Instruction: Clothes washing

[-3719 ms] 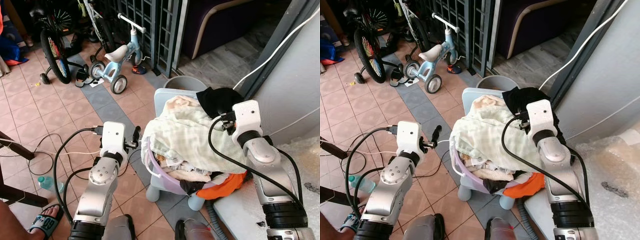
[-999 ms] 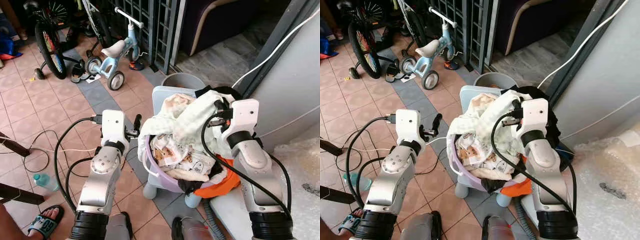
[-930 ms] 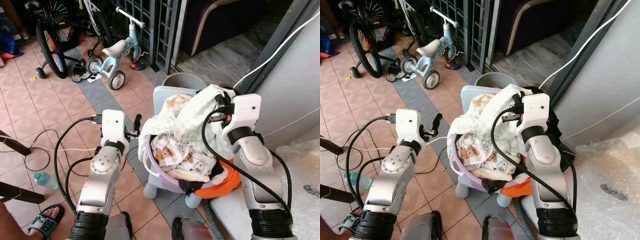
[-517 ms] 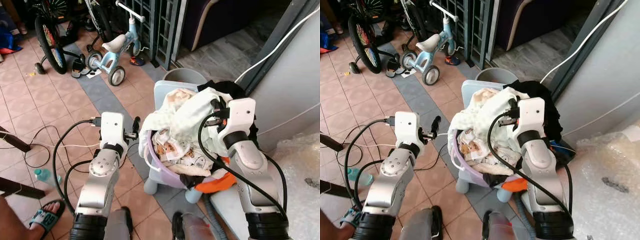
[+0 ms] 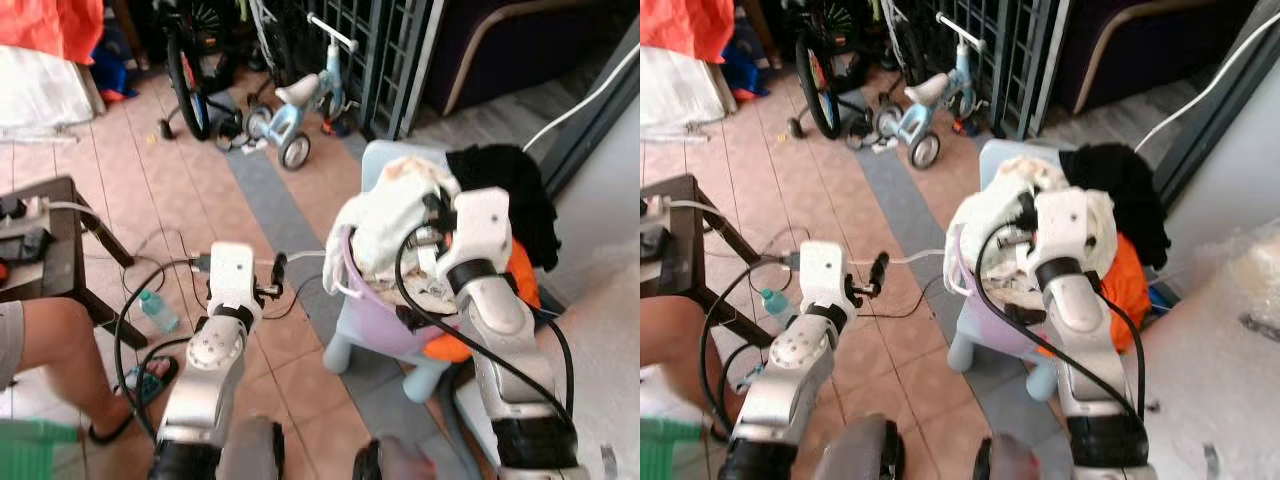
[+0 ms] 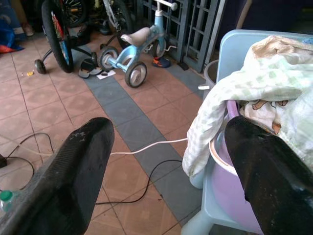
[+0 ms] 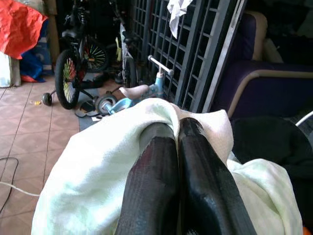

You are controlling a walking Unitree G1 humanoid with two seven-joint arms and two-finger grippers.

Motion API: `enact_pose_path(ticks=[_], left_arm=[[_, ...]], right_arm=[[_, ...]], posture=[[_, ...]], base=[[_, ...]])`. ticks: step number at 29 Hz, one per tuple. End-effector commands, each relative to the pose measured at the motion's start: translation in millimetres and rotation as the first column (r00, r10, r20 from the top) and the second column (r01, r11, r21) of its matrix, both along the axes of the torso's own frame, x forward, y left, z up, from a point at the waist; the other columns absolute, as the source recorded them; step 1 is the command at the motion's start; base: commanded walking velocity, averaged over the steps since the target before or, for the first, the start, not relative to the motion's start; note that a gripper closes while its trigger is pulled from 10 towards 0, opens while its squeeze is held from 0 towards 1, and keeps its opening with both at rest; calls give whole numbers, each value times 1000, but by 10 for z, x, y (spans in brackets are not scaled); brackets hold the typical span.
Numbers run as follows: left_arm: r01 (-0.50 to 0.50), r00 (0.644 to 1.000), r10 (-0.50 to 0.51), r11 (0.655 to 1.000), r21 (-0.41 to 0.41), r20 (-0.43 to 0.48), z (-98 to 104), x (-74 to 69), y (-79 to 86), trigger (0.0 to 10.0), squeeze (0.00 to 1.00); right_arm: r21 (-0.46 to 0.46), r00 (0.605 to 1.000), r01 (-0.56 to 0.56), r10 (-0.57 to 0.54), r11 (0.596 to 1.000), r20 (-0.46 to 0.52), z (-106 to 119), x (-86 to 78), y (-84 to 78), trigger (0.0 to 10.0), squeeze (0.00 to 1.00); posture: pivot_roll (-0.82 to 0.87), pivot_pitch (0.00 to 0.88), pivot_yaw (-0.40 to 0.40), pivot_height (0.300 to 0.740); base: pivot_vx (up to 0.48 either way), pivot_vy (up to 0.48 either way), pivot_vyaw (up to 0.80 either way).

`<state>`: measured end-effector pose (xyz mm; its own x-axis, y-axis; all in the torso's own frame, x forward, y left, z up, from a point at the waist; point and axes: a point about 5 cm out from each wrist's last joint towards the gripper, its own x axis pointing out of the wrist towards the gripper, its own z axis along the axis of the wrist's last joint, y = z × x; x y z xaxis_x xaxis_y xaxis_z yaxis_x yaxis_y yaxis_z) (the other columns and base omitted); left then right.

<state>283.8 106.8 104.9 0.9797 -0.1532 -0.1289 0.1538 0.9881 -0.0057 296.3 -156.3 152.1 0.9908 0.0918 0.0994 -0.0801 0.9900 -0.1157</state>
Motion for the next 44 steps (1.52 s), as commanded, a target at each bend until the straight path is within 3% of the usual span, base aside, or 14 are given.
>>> enact_pose_path(ticks=[1,2,3,11,14,19,22,27,44], left_arm=[[14,1000,-14,1000,-9,21,38,14,-7,10000,0],[17,1000,-16,1000,-11,24,43,19,-5,10000,0],[28,999,-27,999,-29,33,58,23,-6,10000,0],[68,996,-65,996,-58,61,100,28,-40,10000,0],[76,995,-72,995,-65,64,101,30,-45,10000,0],[80,995,-75,994,-69,69,103,34,-45,10000,0],[86,994,-81,993,-75,74,109,29,-44,10000,0],[101,992,-95,991,-84,80,113,21,-64,10000,0],[112,992,-106,989,-93,74,96,10,-71,10000,0]], right_arm=[[6,999,10,-11,1000,48,96,13,2,0,0],[7,998,16,-16,1000,55,111,19,-5,0,0],[-3,998,19,-19,1000,66,142,40,-14,9647,0],[-61,985,100,-90,993,150,407,236,-198,10000,0],[-100,956,211,-184,972,227,639,356,-475,10000,0],[-124,928,302,-262,945,263,767,409,-719,10000,0],[-143,886,408,-353,902,300,869,425,-938,10000,0],[-161,845,485,-413,859,341,965,429,-1116,10000,0],[-189,812,537,-444,822,378,1026,435,-1225,10000,0]], posture=[[-21,105,-10,740],[-23,105,-8,740],[-24,103,-8,740],[-31,96,-6,740],[-31,94,-7,740],[-31,94,-8,740],[-34,94,-6,740],[-36,95,-3,740],[-39,98,-4,740]], base=[[0,0,0],[0,0,0],[0,0,0],[0,0,-300],[0,0,-800],[0,0,-800],[0,0,-800],[110,0,-800],[316,0,-800]])
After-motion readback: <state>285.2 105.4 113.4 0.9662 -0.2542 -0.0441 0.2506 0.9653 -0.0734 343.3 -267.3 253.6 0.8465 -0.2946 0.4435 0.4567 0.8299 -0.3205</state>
